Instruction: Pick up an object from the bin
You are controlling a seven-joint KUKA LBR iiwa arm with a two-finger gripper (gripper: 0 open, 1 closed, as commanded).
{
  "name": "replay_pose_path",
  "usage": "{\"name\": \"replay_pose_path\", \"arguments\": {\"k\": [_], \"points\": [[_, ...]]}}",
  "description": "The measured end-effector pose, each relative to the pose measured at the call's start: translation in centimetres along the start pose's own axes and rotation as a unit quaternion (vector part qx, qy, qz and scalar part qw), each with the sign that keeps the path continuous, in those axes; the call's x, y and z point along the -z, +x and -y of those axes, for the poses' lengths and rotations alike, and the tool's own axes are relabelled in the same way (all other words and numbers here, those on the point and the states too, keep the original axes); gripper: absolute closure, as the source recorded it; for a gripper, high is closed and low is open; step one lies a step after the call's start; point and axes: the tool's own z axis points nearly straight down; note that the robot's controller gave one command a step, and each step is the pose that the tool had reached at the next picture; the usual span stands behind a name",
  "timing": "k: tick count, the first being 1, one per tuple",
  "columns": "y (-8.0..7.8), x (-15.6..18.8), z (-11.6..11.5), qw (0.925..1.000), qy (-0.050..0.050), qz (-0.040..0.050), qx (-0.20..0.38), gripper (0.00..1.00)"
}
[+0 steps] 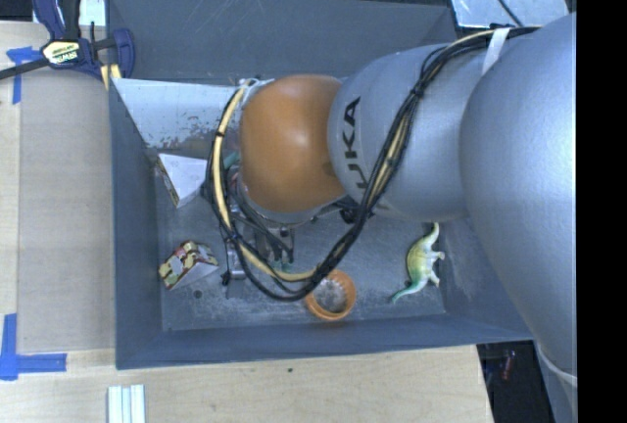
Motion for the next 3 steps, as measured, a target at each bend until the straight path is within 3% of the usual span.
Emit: {"name": "replay_pose_path", "arguments": {"k": [1,2,3], "points": [[-0.2,0.4,0.0,1.0000,-0.001,0.0037,-0.002,0.00],[-2.7,-4.9,-2.0,0.9987,-0.002,0.0069,0.051,0.00],[-3.0,-5.1,-2.5,0.9969,-0.001,0.0051,0.079,0.00]]}}
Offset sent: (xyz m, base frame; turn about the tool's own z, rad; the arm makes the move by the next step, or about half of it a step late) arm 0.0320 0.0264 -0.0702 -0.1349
